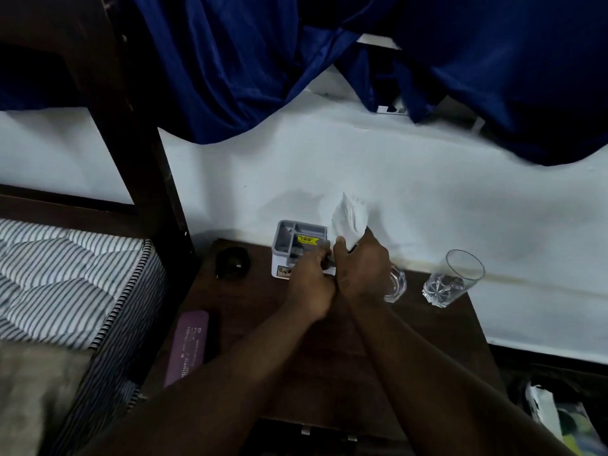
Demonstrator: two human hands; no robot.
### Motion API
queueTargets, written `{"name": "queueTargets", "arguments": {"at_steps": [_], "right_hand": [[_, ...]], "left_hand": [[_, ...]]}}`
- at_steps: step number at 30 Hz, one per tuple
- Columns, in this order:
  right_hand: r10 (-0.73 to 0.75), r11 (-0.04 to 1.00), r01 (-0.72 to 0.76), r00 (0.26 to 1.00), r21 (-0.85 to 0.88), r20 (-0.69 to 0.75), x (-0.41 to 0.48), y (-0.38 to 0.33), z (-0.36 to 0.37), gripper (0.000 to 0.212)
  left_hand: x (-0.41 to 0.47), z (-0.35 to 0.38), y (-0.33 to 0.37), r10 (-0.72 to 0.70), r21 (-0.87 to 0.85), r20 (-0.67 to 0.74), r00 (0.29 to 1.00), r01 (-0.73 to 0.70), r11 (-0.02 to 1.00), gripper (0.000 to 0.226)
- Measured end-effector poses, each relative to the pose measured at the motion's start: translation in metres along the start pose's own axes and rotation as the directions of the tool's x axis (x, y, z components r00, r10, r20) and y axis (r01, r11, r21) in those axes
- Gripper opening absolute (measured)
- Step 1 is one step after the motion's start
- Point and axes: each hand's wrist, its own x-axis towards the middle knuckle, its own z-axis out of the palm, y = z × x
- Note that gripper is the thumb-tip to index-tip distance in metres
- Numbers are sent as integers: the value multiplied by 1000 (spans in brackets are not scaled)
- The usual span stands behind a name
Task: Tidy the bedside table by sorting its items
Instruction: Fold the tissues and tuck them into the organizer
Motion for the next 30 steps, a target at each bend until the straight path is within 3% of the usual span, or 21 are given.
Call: {"name": "queueTargets", "arguments": {"at_steps": [5,15,19,23,26,30], "right_hand": [[24,999,-22,997,-30,70,4,5,7,32],[40,989,-7,973,-145,226,24,6,22,37],[94,981,-41,954,-187,283,27,14,27,47],[109,981,-53,945,-185,309,23,21,31,49],[123,992,-101,929,-81,349,19,24,31,63],[159,986,-164,908,-21,388,16,30,23,91]], "left_hand": [[-1,-5,-3,61,72,22,998,-63,995,51],[1,-8,-4,64,-26,-29,998,-64,998,52],[-2,-6,-8,109,43,-73,991,-106,993,53],[4,-2,-25,116,95,-29,993,-112,989,63],[7,1,-38,83,123,-12,996,-81,989,69],[-9,-8,-14,69,97,-21,997,-67,993,62]]}}
